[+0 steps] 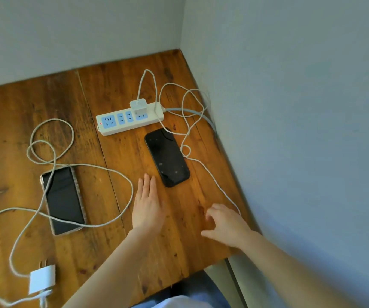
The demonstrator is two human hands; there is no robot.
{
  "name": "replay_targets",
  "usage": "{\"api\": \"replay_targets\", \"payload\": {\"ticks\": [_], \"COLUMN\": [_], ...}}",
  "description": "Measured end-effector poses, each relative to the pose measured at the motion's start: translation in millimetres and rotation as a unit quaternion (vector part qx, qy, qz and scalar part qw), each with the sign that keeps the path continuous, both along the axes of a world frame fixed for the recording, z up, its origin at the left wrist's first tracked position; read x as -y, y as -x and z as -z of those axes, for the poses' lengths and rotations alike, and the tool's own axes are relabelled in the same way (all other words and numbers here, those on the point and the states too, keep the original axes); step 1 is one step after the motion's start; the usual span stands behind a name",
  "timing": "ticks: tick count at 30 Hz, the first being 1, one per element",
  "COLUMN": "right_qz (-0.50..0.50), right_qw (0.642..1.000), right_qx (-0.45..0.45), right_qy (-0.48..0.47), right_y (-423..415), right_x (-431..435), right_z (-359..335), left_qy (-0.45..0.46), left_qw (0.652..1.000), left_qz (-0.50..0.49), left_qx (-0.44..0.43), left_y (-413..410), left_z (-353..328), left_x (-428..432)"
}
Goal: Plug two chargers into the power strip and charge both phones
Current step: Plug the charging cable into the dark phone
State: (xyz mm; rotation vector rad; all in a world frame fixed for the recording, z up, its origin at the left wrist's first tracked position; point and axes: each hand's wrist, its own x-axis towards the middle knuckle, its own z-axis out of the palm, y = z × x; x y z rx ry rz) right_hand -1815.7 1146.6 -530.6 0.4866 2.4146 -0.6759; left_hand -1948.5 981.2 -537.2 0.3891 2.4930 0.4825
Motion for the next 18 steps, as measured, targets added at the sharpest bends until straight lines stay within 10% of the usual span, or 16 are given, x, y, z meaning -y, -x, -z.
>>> {"api": "replay_targets", "payload": {"ticks": [6,18], "right_qz": [-0.059,0.257], "right_qw": [0.997,0.963], "right_qx": [0.023,-0.071], "right_qy": [-0.034,0.033], "right_y": [-24.2,17.3], "right_x": [9.1,-0.3], "right_z": [8.9,5.3], "left_qy": [-0.005,0.054], "left_qw": [0.997,0.965], "left_qz": [-0.07,-0.252], "left_qx": [-0.008,0.048], "left_y": [12.3,49.6], "left_z": [-7.2,-1.6], "left_x": [-24.0,-86.5]}}
